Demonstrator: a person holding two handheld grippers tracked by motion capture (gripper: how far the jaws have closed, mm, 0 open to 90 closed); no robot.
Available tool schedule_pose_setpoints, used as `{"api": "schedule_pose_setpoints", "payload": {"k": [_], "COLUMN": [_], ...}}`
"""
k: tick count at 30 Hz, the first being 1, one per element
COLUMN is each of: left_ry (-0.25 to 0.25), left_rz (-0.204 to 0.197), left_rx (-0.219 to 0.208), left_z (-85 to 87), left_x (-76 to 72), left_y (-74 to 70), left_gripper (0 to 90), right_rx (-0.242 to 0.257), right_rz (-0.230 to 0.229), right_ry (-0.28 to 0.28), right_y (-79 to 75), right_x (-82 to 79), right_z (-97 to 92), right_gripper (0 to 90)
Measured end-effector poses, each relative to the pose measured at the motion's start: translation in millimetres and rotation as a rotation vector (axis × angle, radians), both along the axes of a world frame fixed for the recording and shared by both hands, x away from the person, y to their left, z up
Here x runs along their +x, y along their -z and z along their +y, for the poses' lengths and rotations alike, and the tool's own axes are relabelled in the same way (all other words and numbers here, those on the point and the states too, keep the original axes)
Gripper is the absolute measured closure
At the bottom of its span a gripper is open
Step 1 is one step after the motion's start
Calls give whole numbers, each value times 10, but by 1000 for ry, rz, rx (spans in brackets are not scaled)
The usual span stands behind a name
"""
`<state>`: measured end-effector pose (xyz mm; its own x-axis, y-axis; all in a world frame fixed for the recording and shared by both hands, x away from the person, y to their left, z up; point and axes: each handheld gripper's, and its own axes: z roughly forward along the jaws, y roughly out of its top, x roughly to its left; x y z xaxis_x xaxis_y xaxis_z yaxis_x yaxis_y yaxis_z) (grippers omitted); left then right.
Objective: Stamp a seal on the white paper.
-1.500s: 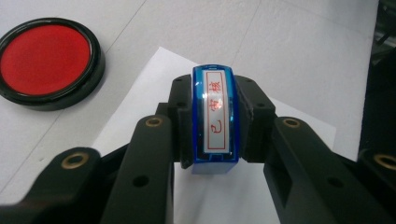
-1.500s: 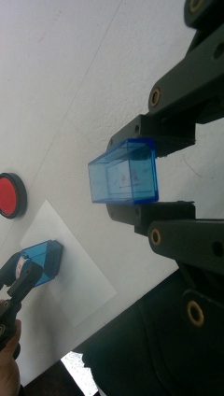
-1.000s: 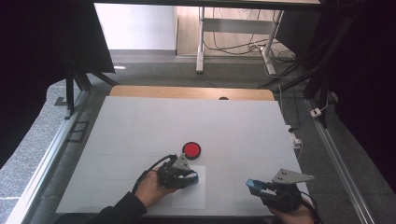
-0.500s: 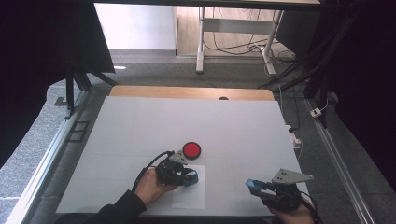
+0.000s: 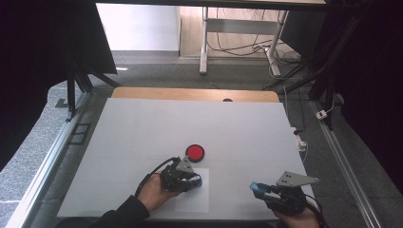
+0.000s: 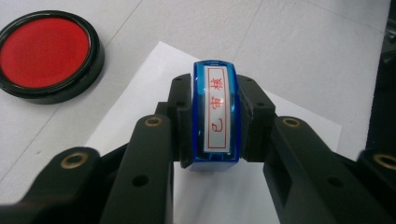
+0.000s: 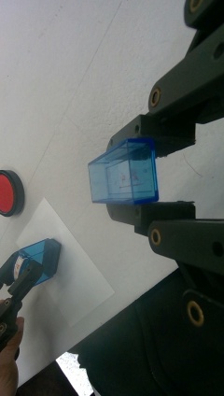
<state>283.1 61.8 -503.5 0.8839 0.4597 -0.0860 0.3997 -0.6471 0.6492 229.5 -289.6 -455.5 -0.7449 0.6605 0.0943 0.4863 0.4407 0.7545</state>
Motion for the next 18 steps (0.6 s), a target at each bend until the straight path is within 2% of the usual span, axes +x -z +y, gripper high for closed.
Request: {"api": "schedule_pose_setpoints", "payload": {"k": [9,18], "left_ry": [-5,9], "left_rz": [60,70], "left_rx": [-50,-24], "left_z": [55,33], "left_x": [82,107], "left_y": [28,-1], "left_gripper": [707,705], "right_rx": [-2,7], "right_rz": [2,2], "right_ry": [1,1], "right_y": [1,0], "right_x": [1,-2], "right_z": [1,-8], "right_gripper": [683,683]}}
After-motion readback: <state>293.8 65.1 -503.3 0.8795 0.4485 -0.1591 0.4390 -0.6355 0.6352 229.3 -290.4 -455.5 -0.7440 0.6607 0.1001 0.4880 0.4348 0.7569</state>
